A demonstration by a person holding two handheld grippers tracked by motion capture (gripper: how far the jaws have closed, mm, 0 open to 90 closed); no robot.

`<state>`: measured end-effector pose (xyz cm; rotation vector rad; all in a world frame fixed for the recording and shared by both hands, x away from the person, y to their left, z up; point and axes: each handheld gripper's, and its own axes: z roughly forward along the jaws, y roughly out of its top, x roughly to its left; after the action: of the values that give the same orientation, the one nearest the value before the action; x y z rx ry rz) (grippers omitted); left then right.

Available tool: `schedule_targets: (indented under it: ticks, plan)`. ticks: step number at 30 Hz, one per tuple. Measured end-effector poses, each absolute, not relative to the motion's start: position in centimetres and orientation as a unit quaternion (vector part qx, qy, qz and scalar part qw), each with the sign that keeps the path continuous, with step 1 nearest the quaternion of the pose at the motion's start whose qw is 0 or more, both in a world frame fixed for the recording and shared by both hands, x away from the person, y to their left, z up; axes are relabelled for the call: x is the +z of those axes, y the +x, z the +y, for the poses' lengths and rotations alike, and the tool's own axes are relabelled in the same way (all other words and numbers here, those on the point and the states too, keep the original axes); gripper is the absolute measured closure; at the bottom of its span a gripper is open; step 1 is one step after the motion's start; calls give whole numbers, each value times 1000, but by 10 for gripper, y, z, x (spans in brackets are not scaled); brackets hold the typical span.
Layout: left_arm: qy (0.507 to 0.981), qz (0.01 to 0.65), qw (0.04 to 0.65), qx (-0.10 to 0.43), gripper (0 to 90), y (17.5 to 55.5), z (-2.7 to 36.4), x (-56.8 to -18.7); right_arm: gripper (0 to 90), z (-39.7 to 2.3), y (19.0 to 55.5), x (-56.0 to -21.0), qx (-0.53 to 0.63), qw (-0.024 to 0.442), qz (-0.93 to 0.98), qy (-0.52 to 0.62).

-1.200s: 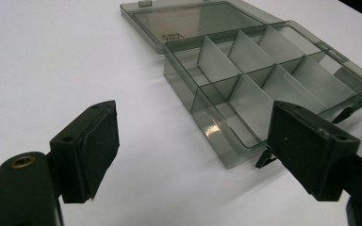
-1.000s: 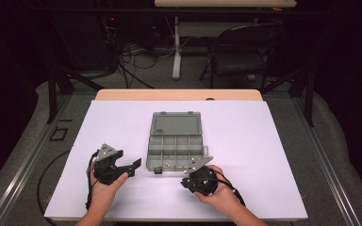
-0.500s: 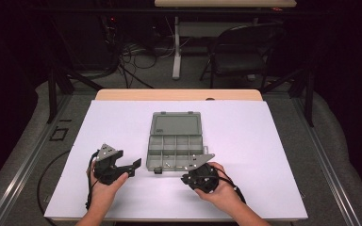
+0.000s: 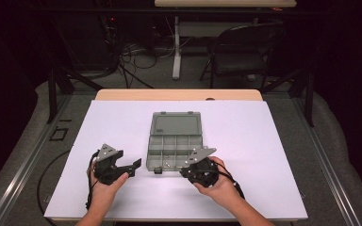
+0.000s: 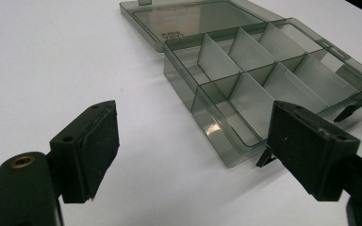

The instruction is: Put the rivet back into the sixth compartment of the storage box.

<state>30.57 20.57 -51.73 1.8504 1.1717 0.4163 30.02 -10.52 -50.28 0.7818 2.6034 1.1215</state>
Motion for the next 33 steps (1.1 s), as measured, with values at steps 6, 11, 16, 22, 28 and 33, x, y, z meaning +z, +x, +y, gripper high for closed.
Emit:
schedule_targets:
  ticks: [6,11,16,22,28,33]
  plan:
    - [745,472,440,168,173,306,206,-517,843,-100,304,-497,393,104,875,265]
    - [745,472,440,167,173,306,206,-517,843,-97,308,-494,406,108,868,265]
    - [746,471,440,167,173,306,206,-518,843,-93,313,-491,420,111,859,270]
    - [746,472,440,167,173,306,206,-518,843,-86,320,-489,432,112,852,274]
    - [746,471,439,167,172,306,205,-518,843,-78,328,-487,439,115,848,276]
    - [746,471,439,167,173,306,206,-518,843,-73,334,-489,439,117,846,279]
